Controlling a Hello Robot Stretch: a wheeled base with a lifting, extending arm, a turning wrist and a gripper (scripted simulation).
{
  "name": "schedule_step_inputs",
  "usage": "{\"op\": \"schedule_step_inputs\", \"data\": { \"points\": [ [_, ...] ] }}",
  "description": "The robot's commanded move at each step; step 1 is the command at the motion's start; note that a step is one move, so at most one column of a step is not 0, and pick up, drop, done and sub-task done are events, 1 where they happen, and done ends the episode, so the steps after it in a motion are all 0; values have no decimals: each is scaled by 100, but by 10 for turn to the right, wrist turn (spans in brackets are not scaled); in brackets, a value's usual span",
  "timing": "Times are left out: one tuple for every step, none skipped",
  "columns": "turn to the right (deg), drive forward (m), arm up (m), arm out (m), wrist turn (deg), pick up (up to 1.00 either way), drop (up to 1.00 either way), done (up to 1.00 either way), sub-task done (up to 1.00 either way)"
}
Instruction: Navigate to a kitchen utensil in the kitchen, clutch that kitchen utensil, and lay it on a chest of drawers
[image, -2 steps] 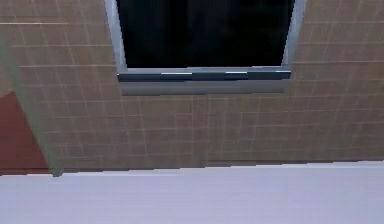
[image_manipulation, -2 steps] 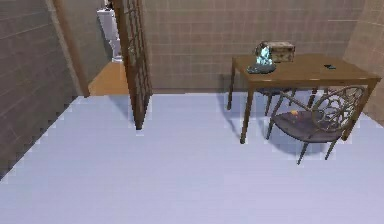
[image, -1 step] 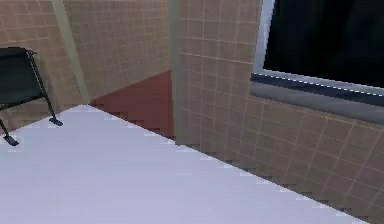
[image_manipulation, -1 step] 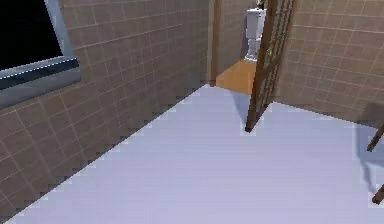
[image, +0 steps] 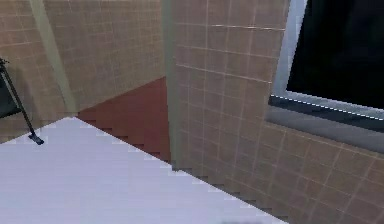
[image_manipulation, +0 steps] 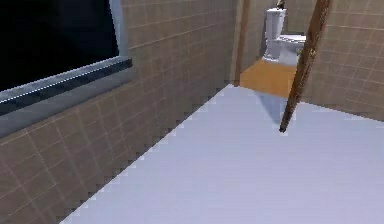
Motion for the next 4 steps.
{"op": "schedule_step_inputs", "data": {
  "points": [
    [-330,0,0,0,0,0,0,0,0],
    [0,100,0,0,0,0,0,0,0],
    [-60,0,0,0,0,0,0,0,0],
    [0,35,0,0,0,0,0,0,0]
  ]
}}
